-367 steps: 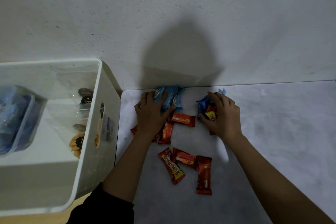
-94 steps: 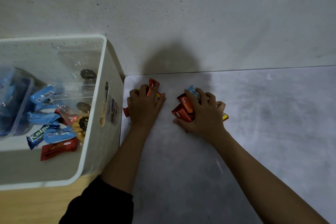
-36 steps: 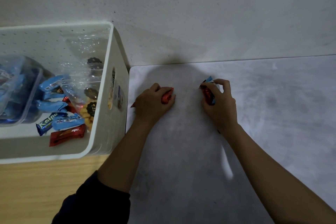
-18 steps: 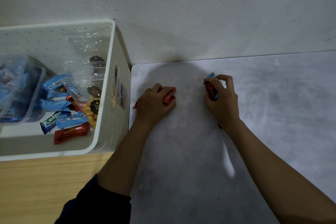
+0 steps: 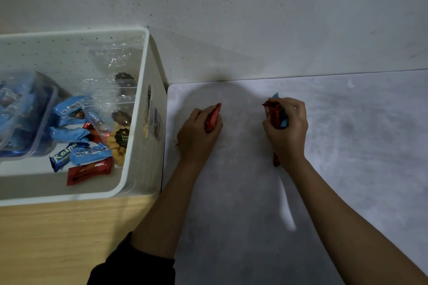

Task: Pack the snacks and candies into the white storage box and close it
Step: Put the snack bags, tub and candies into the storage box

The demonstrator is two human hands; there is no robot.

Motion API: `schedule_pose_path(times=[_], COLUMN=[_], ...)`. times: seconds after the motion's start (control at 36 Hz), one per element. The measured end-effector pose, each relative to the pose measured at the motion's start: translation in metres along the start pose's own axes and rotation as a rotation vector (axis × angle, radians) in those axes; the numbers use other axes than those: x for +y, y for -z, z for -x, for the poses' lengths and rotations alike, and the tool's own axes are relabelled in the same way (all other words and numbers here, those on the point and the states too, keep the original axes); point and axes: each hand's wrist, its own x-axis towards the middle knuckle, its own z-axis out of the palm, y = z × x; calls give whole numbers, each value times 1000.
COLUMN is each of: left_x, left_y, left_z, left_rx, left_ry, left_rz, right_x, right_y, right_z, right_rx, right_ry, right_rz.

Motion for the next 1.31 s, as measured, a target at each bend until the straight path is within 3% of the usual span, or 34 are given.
schedule_pose_path(times=[0.33,0.75,0.92,1.03,1.31], left_x=[44,121,87,46,-77], left_y=[11,146,223,269,333], left_z=[-5,-69,-82,-80,-71], left_rx=[78,260,371,377,173], left_ry=[140,-51,-67,-55,31], left_rz=[300,359,300,277,197], right_x=[-36,-190,-258,-295,-345], right_y=[16,33,-11,-57,-179], right_z=[-1,-42,-28,-7,43], right_rx=[145,161,107,67,-13], right_ry=[-127,165,284,266,131], right_rz=[-246,-466,-497,-538,-498])
